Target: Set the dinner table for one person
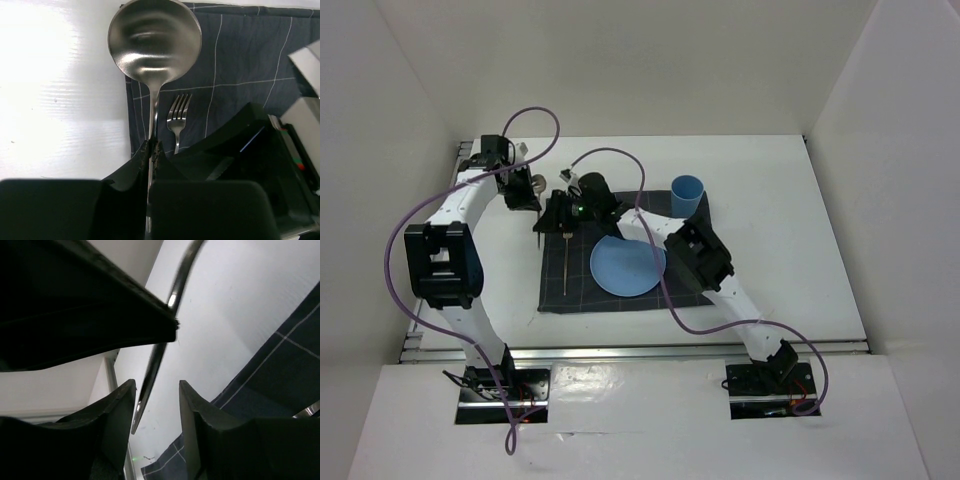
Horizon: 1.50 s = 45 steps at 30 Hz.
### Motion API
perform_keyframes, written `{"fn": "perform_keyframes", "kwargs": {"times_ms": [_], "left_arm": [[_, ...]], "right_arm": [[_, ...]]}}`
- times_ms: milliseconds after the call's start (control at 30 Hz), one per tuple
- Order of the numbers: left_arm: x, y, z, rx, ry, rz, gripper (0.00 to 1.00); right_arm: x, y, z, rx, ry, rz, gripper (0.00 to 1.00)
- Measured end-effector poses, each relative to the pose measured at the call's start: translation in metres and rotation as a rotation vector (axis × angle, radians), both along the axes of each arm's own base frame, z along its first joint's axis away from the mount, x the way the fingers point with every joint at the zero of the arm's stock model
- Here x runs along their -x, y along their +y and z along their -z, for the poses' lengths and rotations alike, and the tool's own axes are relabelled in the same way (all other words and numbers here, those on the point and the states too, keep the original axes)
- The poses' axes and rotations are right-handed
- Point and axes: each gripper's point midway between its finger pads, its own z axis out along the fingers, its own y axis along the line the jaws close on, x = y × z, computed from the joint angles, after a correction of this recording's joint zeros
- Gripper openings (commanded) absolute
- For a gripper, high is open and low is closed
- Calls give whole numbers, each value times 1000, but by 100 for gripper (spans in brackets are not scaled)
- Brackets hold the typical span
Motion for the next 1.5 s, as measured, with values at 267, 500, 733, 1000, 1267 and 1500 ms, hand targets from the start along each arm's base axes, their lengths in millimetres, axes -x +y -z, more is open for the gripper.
{"fn": "perform_keyframes", "kwargs": {"times_ms": [267, 500, 733, 1000, 1267, 1500], "left_arm": [[1, -1, 2, -1, 7, 1, 0], [2, 0, 1, -6, 10, 7, 8], [0, 3, -21, -52, -13, 49, 41], [13, 25, -62, -100, -83, 33, 43], [26, 39, -45, -108, -33, 17, 42], [31, 38, -37, -109, -10, 27, 42]], "right_arm": [[1, 2, 11, -10, 59, 6, 14], [0, 0, 10, -25, 85, 8, 0], [4, -26, 10, -19, 139, 1, 0], [4, -91, -15, 11, 204, 50, 0], [34, -137, -34, 24, 213, 79, 0], [55, -174, -36, 66, 211, 103, 0]]}}
